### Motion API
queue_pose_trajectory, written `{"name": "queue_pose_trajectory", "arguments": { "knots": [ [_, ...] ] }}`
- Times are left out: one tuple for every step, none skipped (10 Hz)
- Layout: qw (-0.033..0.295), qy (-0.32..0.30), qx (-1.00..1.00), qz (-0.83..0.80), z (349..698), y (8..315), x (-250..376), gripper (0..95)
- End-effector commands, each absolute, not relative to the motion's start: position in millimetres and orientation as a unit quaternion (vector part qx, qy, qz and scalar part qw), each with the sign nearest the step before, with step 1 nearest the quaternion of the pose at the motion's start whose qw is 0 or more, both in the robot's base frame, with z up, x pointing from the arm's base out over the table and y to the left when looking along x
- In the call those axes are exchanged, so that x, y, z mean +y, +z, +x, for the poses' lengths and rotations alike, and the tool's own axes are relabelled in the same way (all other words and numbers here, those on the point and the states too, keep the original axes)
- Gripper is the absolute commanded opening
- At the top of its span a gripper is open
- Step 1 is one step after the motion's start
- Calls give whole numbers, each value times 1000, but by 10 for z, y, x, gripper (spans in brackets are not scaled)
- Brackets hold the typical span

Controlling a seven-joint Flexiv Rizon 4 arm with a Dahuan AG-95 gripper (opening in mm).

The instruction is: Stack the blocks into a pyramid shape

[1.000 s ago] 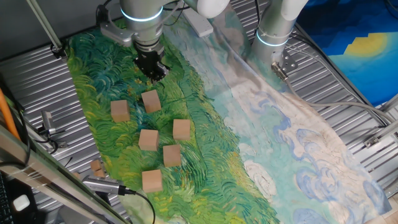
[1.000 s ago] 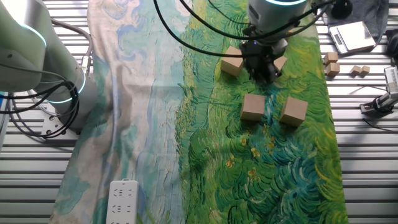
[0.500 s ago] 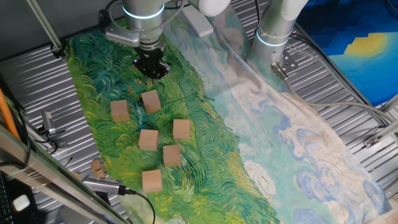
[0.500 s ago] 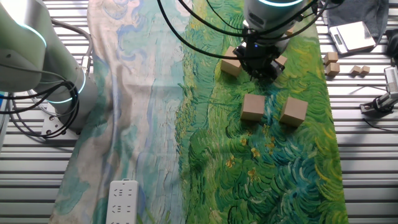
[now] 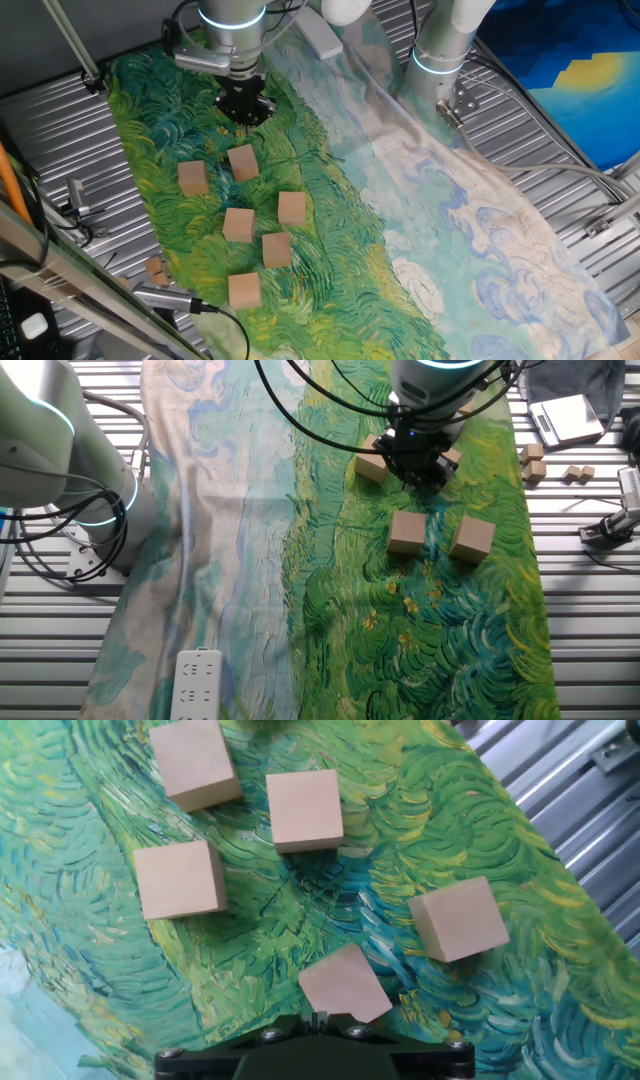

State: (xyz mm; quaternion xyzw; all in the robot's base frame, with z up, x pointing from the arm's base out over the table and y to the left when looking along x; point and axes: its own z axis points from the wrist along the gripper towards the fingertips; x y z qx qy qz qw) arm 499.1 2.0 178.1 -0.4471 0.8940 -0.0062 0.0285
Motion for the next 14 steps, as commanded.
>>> {"name": "queue_pose_trajectory", "arguments": {
  "knots": [
    [28, -6, 892, -452, 4988, 1782, 24, 0],
    [28, -7, 890, -455, 4989, 1782, 25, 0],
    [28, -7, 888, -459, 4990, 1781, 27, 0],
    [27, -8, 885, -466, 4998, 1783, 28, 0],
    [27, -8, 883, -469, 5002, 1784, 28, 0],
    [27, -8, 882, -471, 5003, 1782, 28, 0],
    [25, -9, 879, -475, 5011, 1784, 28, 0],
    [21, -16, 869, -494, 5082, 1803, 28, 0],
    [22, -16, 867, -497, 5131, 1819, 31, 0],
    [23, -14, 866, -498, 5194, 1835, 34, 0],
    [23, -13, 866, -500, 5220, 1837, 35, 0],
    [25, -10, 863, -504, 5324, 1812, 32, 0],
    [27, -8, 863, -504, 5391, 1782, 28, 0],
    [28, -7, 862, -506, 5433, 1764, 27, 0]
  ]
}}
